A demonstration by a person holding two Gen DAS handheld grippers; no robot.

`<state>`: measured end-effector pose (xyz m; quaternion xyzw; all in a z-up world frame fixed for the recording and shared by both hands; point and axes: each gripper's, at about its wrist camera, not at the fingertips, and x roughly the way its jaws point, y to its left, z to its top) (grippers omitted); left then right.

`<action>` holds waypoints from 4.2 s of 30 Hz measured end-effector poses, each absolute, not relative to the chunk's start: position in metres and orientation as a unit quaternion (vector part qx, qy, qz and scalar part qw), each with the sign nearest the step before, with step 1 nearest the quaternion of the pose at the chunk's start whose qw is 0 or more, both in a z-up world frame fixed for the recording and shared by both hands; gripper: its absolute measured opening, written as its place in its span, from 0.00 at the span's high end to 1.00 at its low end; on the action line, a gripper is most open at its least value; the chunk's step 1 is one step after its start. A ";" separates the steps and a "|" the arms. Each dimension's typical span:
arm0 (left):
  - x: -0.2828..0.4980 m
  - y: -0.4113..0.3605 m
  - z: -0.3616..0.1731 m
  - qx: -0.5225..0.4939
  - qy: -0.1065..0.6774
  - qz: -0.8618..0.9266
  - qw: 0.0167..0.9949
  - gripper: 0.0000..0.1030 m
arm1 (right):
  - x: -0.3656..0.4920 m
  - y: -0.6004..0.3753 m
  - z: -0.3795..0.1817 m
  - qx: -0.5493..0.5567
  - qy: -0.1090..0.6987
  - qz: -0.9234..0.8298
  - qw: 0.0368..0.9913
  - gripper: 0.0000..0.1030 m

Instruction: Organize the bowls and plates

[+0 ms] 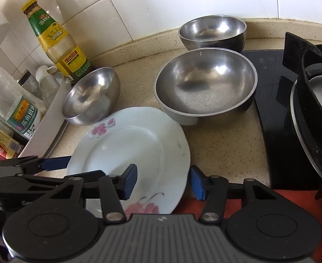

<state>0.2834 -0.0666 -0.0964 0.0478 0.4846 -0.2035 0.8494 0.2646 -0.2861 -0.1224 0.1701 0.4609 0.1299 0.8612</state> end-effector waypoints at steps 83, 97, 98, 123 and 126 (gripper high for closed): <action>0.242 -0.063 -0.054 0.020 0.435 -0.156 0.887 0.09 | 0.237 -0.289 -0.082 0.189 0.396 0.191 0.878 0.55; 0.199 -0.037 -0.035 0.002 0.418 -0.101 0.903 0.09 | 0.217 -0.274 -0.069 0.170 0.389 0.250 0.870 0.55; 0.194 -0.035 -0.033 0.001 0.418 -0.094 0.904 0.09 | 0.215 -0.272 -0.069 0.168 0.390 0.258 0.868 0.55; 0.087 -0.015 -0.057 -0.052 0.445 0.007 0.894 0.09 | 0.153 -0.254 -0.084 0.107 0.425 0.347 0.829 0.55; 0.086 -0.016 -0.066 -0.053 0.454 0.000 0.890 0.09 | 0.152 -0.253 -0.088 0.104 0.432 0.335 0.831 0.55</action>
